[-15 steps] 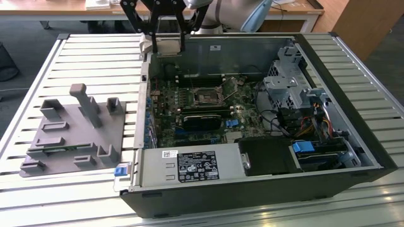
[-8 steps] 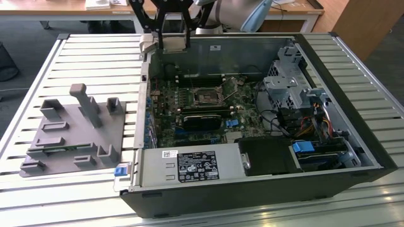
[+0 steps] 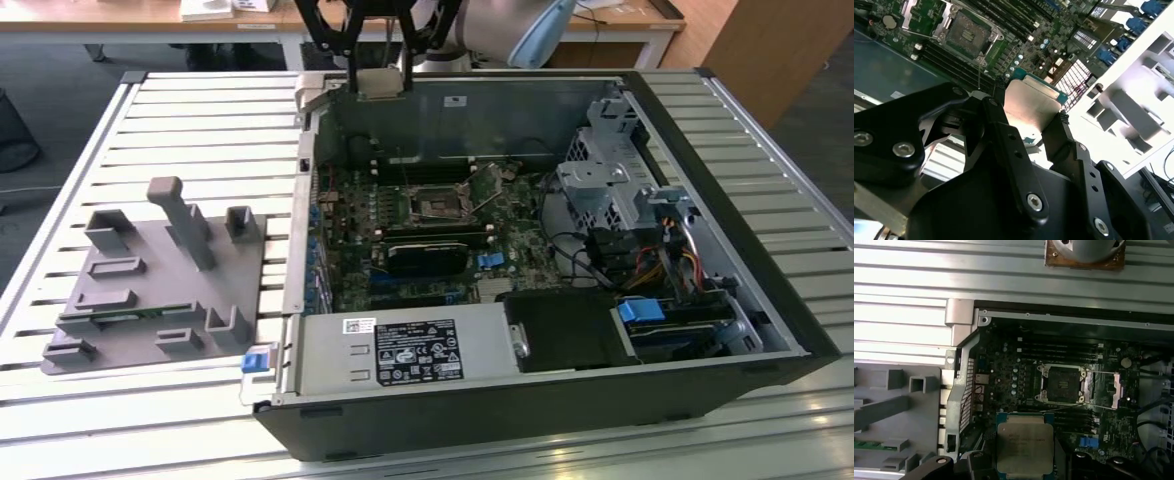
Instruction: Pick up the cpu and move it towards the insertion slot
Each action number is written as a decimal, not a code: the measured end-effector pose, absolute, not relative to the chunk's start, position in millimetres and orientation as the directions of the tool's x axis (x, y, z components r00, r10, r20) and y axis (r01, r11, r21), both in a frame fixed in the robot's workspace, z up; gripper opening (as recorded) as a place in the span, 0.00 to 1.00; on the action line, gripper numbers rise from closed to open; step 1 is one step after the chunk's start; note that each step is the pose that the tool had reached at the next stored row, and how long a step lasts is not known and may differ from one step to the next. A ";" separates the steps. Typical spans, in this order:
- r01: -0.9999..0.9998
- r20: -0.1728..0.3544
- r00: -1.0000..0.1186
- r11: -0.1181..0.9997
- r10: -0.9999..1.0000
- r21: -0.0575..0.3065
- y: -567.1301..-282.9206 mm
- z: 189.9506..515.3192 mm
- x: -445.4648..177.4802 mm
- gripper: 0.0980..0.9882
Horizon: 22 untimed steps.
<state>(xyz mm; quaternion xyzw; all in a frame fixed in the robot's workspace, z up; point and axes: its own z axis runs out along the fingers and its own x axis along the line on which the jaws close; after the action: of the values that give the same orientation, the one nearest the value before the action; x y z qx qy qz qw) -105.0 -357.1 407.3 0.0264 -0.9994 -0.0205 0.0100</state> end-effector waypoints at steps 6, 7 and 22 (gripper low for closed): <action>-0.052 0.019 -0.998 0.998 -0.053 0.041 -345.7 407.0 -96.4 0.50; -0.052 0.019 -0.998 0.998 -0.053 0.041 -343.8 407.0 -95.0 0.50; -0.041 0.019 -0.999 0.998 -0.041 0.041 -327.6 405.2 -71.7 0.50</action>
<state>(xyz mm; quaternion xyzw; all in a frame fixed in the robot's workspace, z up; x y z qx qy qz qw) -71.7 -327.6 405.2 0.0205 -0.9995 -0.0205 0.0100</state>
